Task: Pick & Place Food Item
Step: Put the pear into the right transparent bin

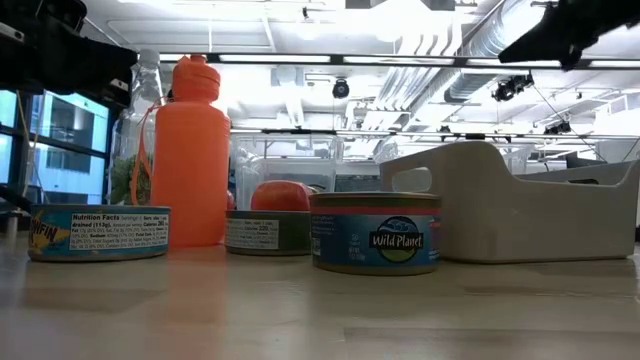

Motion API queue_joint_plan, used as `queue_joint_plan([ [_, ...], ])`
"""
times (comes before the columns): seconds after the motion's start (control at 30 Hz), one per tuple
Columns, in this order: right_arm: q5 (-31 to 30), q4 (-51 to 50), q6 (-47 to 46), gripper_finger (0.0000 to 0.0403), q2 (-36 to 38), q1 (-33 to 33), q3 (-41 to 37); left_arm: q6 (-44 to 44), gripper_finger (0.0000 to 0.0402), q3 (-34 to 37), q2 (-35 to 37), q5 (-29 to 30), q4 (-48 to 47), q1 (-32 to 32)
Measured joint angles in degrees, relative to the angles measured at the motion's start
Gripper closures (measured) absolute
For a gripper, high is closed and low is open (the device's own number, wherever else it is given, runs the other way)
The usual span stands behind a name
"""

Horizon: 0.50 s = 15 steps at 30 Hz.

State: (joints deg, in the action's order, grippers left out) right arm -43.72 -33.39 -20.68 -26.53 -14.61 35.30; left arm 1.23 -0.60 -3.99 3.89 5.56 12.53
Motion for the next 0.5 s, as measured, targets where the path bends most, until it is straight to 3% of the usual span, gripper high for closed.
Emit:
queue_joint_plan([
  [0.1,-3.13,-11.20,-7.39,0.0400,-5.87,0.00,6.97,3.22,0.0401,0.00,0.00,2.38,0.94,0.00],
  [0.23,1.80,-21.29,-18.88,0.0378,-12.78,-0.04,13.97,1.24,0.0401,0.00,0.00,3.99,0.97,0.00],
  [0.5,7.43,-30.49,-34.09,0.0254,-22.24,1.21,16.95,3.61,0.0401,0.00,0.01,3.97,1.95,0.00],
])
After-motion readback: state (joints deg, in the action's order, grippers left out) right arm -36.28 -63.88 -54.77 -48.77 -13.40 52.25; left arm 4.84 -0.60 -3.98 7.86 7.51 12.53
